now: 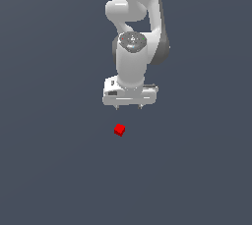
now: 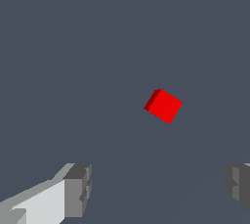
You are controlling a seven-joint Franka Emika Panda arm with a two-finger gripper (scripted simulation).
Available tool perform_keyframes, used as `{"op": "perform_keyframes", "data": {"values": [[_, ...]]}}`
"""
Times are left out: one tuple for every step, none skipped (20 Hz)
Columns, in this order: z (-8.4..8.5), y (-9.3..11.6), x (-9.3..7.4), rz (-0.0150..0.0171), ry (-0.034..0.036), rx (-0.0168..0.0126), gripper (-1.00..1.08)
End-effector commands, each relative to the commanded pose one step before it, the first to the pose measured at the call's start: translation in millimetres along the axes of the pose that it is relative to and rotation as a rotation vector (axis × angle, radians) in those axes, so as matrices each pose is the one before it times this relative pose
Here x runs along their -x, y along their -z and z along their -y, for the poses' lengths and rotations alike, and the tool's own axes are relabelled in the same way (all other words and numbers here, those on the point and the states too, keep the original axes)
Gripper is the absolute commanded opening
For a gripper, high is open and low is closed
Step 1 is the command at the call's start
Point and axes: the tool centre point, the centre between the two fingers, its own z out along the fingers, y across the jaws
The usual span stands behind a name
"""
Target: Pick up the red cube and move it to a goal position.
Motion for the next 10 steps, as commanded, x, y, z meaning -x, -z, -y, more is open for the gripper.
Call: {"op": "perform_keyframes", "data": {"values": [[-0.01, 0.0, 0.0, 0.0, 0.0, 0.0, 1.0], [0.04, -0.22, -0.07, -0.00001, -0.00069, 0.0, 1.0], [-0.2, -0.67, -0.19, -0.00002, -0.00258, -0.00006, 1.0], [-0.27, -1.12, -0.32, -0.00004, -0.0042, -0.00009, 1.0], [-0.34, -1.57, -0.45, -0.00005, -0.00582, -0.00013, 1.0], [-0.45, -2.02, -0.59, -0.00006, -0.00753, -0.00017, 1.0], [-0.57, -2.48, -0.72, -0.00008, -0.00926, -0.00021, 1.0], [-0.65, -2.94, -0.85, -0.00009, -0.01096, -0.00025, 1.0], [-0.76, -3.41, -0.99, -0.00011, -0.01273, -0.0003, 1.0], [-0.89, -3.89, -1.13, -0.00013, -0.01455, -0.00034, 1.0]]}}
